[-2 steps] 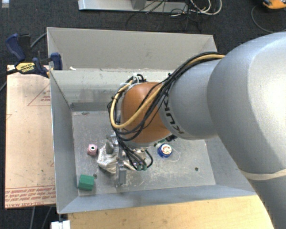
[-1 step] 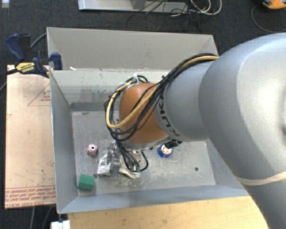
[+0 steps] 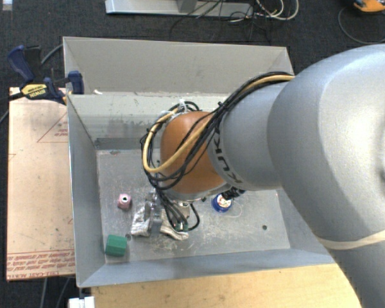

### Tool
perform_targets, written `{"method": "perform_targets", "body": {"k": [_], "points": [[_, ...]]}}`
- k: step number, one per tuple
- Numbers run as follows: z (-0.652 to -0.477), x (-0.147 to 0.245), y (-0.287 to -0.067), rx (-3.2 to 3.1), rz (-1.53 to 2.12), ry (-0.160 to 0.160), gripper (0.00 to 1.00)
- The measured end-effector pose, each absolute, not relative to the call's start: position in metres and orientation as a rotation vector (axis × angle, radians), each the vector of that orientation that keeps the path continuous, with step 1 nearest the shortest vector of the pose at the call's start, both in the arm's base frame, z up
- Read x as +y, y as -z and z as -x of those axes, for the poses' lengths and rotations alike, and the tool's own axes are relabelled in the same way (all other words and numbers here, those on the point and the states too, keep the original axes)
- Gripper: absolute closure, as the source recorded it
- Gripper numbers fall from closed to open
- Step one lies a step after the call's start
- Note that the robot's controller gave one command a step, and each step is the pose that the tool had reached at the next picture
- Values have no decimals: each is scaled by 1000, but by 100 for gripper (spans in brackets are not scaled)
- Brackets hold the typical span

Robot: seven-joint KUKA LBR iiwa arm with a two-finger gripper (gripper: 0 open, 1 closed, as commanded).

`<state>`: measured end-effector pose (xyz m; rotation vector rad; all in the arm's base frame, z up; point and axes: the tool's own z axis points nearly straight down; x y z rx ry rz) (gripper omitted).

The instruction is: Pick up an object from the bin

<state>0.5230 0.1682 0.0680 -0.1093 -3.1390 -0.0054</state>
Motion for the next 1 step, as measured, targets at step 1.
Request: {"method": "perform_targets", "body": {"k": [1], "points": [[-521,168,-74,-3134,110,3,100]]}}
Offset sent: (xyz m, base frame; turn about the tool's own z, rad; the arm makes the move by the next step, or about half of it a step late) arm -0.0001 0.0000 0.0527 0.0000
